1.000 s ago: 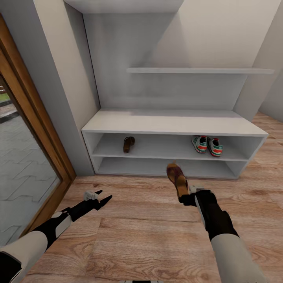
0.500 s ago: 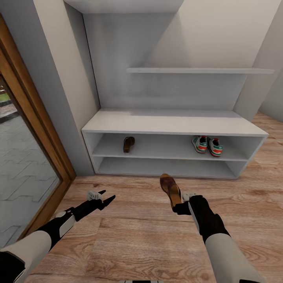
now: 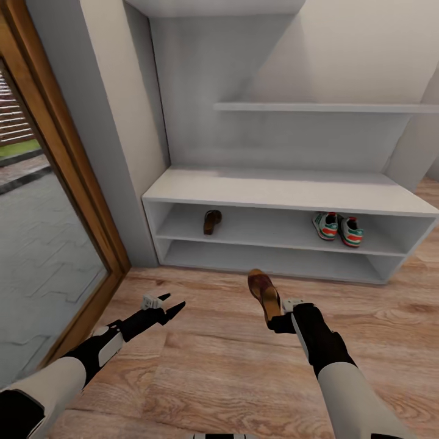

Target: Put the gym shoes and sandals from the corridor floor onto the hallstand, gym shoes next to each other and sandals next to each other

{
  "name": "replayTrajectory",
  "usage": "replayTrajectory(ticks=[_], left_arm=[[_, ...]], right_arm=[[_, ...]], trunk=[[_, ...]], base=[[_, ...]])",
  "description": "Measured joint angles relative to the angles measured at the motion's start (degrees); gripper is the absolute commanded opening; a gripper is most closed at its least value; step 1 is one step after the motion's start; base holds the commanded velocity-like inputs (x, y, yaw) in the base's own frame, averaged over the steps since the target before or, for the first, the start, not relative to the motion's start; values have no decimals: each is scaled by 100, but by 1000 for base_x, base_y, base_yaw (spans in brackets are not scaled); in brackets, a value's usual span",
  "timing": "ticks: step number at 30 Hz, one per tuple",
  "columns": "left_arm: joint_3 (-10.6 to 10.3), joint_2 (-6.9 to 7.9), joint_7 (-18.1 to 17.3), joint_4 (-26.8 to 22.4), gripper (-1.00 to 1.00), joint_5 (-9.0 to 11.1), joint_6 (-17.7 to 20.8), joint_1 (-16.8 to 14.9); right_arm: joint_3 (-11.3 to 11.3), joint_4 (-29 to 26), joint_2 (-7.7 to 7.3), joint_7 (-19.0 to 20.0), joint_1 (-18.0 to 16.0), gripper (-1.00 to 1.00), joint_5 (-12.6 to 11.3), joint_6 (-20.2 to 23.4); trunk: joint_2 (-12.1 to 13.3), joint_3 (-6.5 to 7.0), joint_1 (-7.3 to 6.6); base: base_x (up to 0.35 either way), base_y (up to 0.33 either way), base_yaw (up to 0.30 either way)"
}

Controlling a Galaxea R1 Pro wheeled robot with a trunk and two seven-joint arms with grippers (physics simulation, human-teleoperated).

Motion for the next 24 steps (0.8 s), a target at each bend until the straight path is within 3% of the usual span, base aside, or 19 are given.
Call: replayTrajectory(ticks=[6,7,8,12,14,17,24], left_arm=[[-73,-211,-255,-8,100,-7,0,1],[-172,-347,-698,-7,100,-9,-5,2],[-183,-405,-888,-7,100,-5,-1,1],[-208,-579,-1232,-7,100,-9,2,1],[-226,-769,-1312,-6,100,-21,3,0],[-228,-877,-1333,-5,100,-47,4,0],[-233,-1010,-1346,-5,100,-365,2,-1]], right_arm=[[1,2,0,-17,0,-100,1,-8],[0,2,0,-21,-2,-100,-2,-9],[0,4,0,-22,-2,-100,2,-10],[0,4,0,-20,1,-100,0,-19],[2,2,-3,-18,4,-100,-2,-39],[4,12,-3,-30,4,-100,1,-47],[0,22,-3,-84,1,-100,18,-43]], trunk=[[0,-33,0],[0,-39,0],[0,-45,0],[0,-67,0],[0,-74,0],[0,-78,0],[0,-80,0]], base=[[0,0,250],[0,0,251],[0,0,251],[0,0,234],[0,0,87],[0,0,42],[0,0,10]])
